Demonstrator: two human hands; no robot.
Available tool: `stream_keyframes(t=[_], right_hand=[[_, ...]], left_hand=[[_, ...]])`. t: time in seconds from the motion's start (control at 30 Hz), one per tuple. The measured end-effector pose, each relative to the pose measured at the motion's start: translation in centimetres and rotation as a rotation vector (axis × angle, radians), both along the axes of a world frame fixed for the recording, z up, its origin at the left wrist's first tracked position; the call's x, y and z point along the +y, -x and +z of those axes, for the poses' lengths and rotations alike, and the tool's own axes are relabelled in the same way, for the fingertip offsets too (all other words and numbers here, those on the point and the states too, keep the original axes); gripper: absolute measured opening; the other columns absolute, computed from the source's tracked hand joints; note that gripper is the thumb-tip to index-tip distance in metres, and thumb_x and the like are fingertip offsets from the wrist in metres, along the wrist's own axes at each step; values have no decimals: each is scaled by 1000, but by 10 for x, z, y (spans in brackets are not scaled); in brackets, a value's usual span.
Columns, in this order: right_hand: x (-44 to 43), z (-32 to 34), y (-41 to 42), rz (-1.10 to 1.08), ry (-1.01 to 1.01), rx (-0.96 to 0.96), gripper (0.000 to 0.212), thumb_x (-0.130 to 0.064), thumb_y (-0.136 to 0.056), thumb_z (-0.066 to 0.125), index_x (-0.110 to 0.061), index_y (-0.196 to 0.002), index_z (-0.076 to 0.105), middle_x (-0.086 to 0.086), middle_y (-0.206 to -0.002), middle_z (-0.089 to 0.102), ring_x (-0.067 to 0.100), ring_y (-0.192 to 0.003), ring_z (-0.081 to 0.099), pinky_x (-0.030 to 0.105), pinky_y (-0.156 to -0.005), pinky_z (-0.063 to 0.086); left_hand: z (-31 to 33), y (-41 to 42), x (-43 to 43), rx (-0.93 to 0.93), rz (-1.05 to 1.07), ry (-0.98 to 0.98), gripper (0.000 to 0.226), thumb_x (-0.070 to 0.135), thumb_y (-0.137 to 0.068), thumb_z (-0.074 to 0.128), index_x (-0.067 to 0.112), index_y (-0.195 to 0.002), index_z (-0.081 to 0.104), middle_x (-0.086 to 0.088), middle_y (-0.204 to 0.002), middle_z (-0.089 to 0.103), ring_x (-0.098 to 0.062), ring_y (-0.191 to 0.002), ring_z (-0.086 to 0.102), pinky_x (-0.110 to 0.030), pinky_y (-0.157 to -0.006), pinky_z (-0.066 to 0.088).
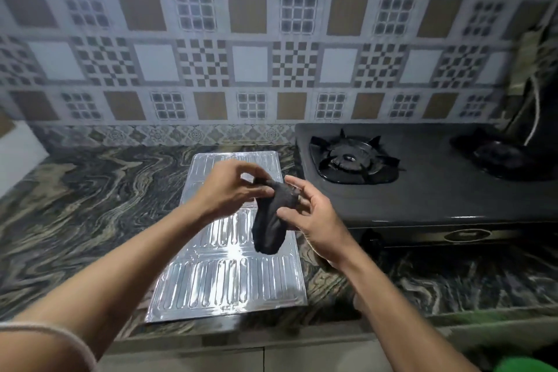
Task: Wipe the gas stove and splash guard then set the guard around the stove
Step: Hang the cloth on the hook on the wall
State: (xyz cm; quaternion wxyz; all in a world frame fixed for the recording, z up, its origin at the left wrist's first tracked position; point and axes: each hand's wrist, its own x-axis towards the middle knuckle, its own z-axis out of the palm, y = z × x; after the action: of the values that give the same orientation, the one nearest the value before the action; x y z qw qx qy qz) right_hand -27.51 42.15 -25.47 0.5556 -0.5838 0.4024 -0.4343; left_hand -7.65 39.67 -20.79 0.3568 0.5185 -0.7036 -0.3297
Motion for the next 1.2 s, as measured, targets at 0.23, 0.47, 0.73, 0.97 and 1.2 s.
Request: stream_keyframes(t=[0.23, 0.47, 0.73, 0.97, 1.2], right_hand=[[-7, 22, 20, 11, 170, 207, 21, -24, -80, 72, -28, -100, 67, 11, -97, 69, 32, -92, 67, 55, -84, 56], [-17, 33, 44, -57, 312, 420, 16, -39, -80, 76, -29, -88, 66, -11, -127, 48, 8, -111, 48, 25, -96, 38], [-28, 55, 48, 35, 276, 307, 24, -36, -84, 71, -14, -89, 66, 7, -85, 73, 25, -78, 69, 50, -81, 57], [-50, 86, 30, 12, 259, 133, 11, -12, -89, 70, -14, -100, 71, 15, -100, 73, 20, -88, 68, 48, -92, 55], [-96, 151, 15, 83, 375, 205, 26, -4, -93, 62, -15, -116, 60, 12, -102, 67, 12, -88, 64, 27, -81, 55]], left_hand=[[27, 20, 1, -154, 18, 199, 12, 17, -78, 82, 23, -80, 72, 5, -81, 73, -13, -80, 71, -40, -82, 59], [44, 31, 6, -112, -30, 178, 11, 22, -88, 71, 17, -86, 61, -5, -84, 67, -30, -88, 66, -51, -85, 54], [66, 12, 1, -12, 5, 165, 8, 20, -91, 69, 16, -91, 61, 2, -82, 62, -14, -80, 60, -34, -78, 50], [90, -20, -8, 104, -53, 85, 17, 14, -92, 66, 18, -108, 65, -3, -92, 70, -11, -88, 66, -20, -75, 51], [134, -43, -55, -28, -89, 169, 22, 5, -89, 68, 20, -104, 64, -1, -90, 73, -7, -83, 68, -20, -70, 54]])
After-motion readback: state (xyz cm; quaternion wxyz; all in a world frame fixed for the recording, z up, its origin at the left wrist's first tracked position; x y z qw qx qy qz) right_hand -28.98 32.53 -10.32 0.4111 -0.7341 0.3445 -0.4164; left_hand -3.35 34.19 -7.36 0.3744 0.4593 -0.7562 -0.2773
